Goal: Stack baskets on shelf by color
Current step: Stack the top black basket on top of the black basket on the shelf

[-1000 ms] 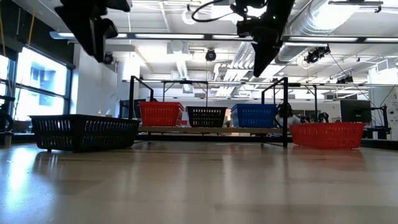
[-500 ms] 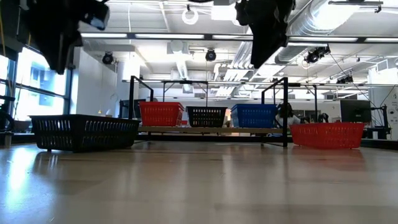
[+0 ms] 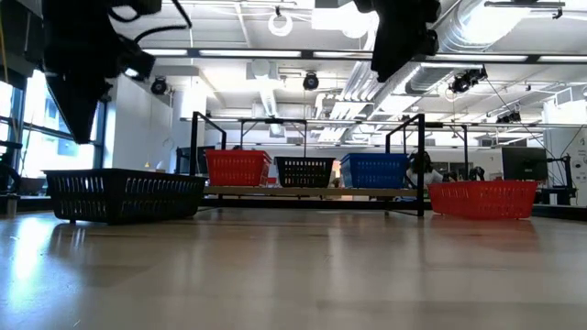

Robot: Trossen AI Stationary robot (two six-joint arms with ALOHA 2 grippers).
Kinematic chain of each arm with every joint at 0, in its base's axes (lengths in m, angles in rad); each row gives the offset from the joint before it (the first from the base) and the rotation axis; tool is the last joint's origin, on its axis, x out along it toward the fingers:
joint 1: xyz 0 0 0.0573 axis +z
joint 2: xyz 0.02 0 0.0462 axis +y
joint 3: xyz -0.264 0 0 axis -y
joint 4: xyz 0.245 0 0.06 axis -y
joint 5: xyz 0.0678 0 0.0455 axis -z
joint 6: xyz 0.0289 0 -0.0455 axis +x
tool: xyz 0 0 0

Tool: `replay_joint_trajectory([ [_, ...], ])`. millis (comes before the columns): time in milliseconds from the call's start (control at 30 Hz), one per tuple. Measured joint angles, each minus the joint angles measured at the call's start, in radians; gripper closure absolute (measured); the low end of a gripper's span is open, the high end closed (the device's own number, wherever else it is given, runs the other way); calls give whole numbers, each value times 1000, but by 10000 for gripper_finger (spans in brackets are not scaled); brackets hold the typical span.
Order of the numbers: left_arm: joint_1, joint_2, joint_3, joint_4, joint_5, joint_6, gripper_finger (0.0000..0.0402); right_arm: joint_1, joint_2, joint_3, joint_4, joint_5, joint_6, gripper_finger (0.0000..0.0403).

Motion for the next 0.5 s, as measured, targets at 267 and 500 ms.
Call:
replay_joint_trajectory([
  [267,77,0,-72,116,6,-2,222,74,0,0,8,37,96,290],
  [500,126,0,-144,206,9,-2,222,101,0,-1,9,40,125,290],
])
